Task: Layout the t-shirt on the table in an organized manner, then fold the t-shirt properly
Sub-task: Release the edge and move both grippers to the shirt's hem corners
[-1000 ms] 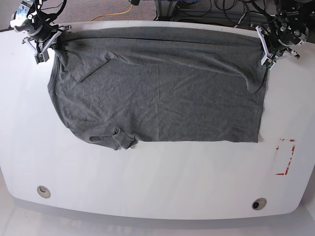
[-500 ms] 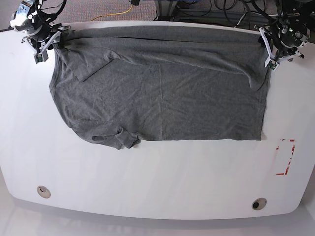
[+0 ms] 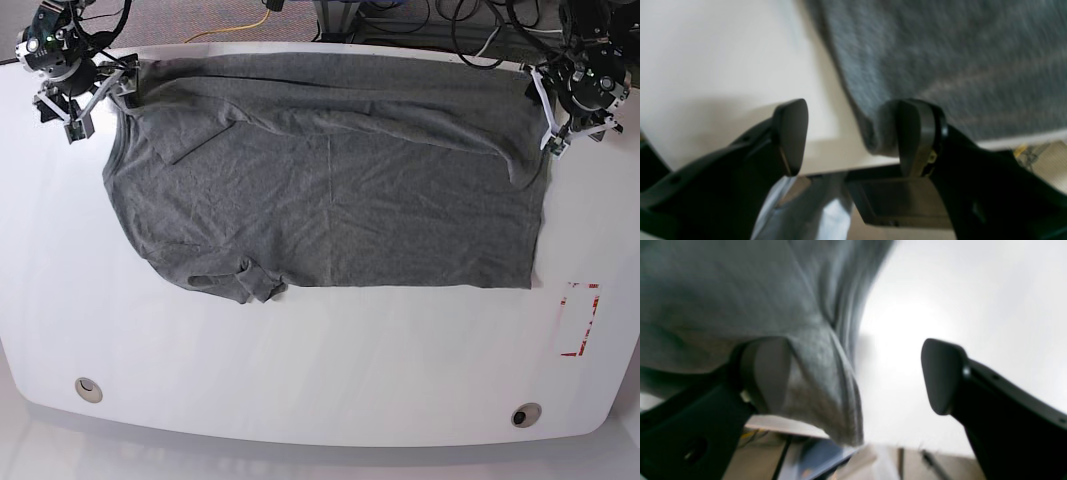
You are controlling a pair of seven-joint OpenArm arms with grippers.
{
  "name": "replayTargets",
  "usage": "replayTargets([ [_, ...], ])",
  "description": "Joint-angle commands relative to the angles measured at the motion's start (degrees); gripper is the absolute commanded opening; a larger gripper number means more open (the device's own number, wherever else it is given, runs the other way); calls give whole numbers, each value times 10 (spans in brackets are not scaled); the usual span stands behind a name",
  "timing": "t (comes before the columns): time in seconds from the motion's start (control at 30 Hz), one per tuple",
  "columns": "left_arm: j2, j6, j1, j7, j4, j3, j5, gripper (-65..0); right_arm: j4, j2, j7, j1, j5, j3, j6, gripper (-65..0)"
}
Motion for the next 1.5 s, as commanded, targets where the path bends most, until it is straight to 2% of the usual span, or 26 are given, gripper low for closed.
replayTargets([
  [0.0,-8,2,-23,-5,19,-3,2,-256,29,10,9,-1,-2,5,-1,-55],
  [0.17,-8,2,-65,20,26,-3,1,-256,41,13,4,23,-3,4,-1,-54],
  [0.27,-9,2,-96,51,28,-2,0,-256,41,18,-32,49,-5,5,-1,-54],
  [0.37,-11,2,-127,69,29,-1,-1,-254,41,39,-66,76,1,5,-1,-57],
  [0.7,-5,2,-237,69,15,7,0,-254,14,44,-73,187,-4,-4,-1,-54],
  [0.83,3,2,-291,67,-18,31,0,-254,-32,49,-73,244,-5,-45,-1,-57],
  [0.93,9,2,-325,48,-51,44,0,-256,-74,49,-73,283,-5,-60,-1,-57],
  [1.1,35,2,-374,-31,-131,54,3,-256,-178,49,-69,371,-17,-86,-1,-59],
  [1.2,44,2,-398,-72,-182,55,3,-256,-236,48,-47,421,-42,-98,-1,-59],
  [1.47,47,2,-445,-113,-279,71,3,-257,-396,48,16,523,-93,-132,-1,-59],
])
